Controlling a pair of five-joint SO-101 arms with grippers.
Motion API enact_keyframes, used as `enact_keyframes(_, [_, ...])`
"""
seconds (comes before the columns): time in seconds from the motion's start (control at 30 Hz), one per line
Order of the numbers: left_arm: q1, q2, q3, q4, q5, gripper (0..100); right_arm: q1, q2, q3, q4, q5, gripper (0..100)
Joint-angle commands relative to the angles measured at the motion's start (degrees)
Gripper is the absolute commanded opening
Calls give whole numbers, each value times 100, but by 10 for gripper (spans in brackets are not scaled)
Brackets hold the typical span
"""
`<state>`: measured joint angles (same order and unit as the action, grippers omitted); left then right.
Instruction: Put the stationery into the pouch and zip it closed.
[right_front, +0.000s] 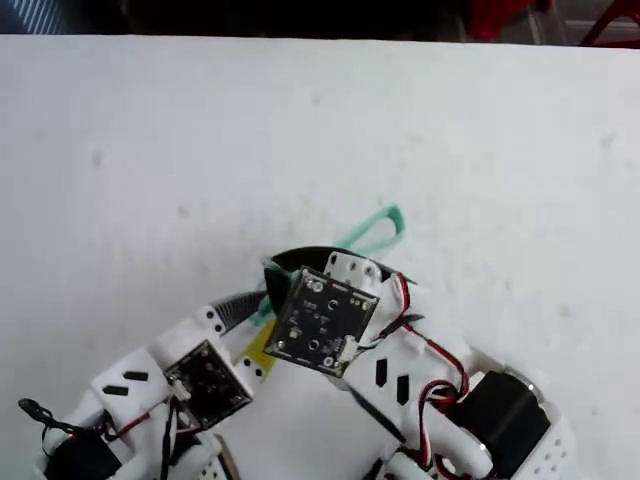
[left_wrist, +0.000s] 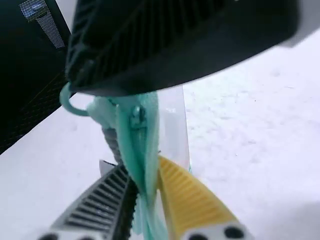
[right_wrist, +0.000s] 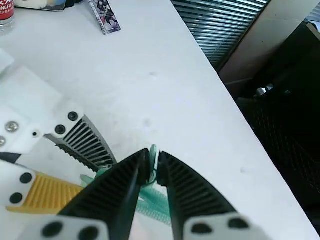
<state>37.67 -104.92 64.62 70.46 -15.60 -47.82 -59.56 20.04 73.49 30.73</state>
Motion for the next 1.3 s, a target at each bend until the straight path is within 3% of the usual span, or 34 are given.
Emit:
enact_keyframes(0.0, [48,22,-105,9,53,24,66,-48,-220,171,-70,18])
enact_keyframes(0.47, [48,22,-114,9,53,24,-4,-13,-220,664,-633,23])
enact_keyframes(0.6, [57,22,-114,0,53,24,4,-4,-211,760,-642,84])
enact_keyframes(0.73, [66,22,-114,-9,53,24,4,-4,-211,725,-651,11])
enact_keyframes(1.17, [75,22,-123,-167,62,26,4,-4,457,277,-642,18])
enact_keyframes(1.27, [75,22,-123,-220,237,85,4,-13,466,277,-642,18])
